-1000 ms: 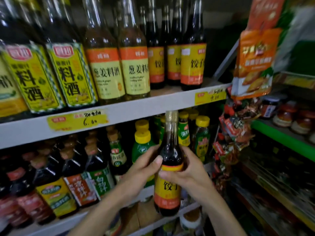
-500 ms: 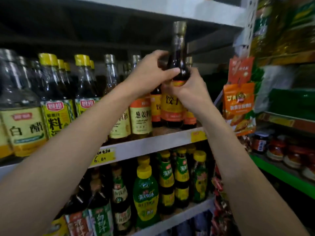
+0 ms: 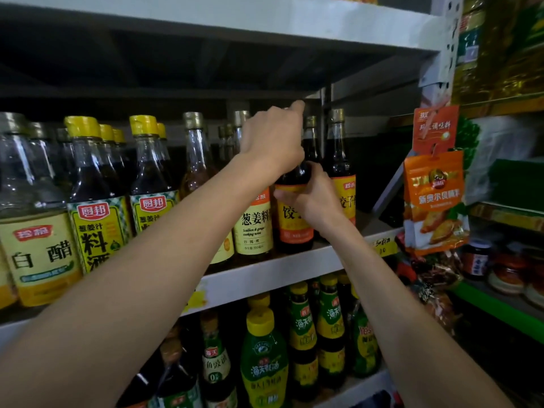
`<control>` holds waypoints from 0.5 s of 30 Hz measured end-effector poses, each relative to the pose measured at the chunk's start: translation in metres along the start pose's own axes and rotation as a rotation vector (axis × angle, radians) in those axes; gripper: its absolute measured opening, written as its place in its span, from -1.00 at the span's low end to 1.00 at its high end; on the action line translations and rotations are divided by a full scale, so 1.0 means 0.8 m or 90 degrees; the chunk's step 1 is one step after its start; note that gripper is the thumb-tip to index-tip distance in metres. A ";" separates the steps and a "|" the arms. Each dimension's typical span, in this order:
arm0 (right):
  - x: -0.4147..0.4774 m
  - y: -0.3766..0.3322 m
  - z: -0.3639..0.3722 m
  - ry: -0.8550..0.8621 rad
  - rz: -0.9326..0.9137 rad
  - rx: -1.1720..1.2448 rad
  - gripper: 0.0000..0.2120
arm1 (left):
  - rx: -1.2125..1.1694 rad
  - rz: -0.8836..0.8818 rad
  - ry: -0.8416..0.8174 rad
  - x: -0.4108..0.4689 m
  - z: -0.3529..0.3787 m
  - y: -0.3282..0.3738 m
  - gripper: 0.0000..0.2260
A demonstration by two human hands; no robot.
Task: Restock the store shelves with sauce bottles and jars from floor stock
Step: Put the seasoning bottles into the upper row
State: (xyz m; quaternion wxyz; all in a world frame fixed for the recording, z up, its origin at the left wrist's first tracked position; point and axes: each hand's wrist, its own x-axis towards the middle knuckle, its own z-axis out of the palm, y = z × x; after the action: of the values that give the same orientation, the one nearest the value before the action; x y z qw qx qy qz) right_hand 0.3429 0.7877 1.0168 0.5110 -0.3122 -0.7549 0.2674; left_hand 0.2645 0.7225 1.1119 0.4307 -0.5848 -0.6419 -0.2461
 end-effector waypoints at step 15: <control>-0.045 -0.008 0.014 0.077 -0.038 -0.080 -0.26 | 0.193 0.069 0.026 -0.026 0.003 0.007 -0.77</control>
State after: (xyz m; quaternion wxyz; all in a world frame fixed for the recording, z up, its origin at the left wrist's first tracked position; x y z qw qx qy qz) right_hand 0.3416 0.7556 0.9963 0.5429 -0.3369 -0.7467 0.1850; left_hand 0.2679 0.7144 1.0923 0.5398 -0.5414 -0.6304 -0.1348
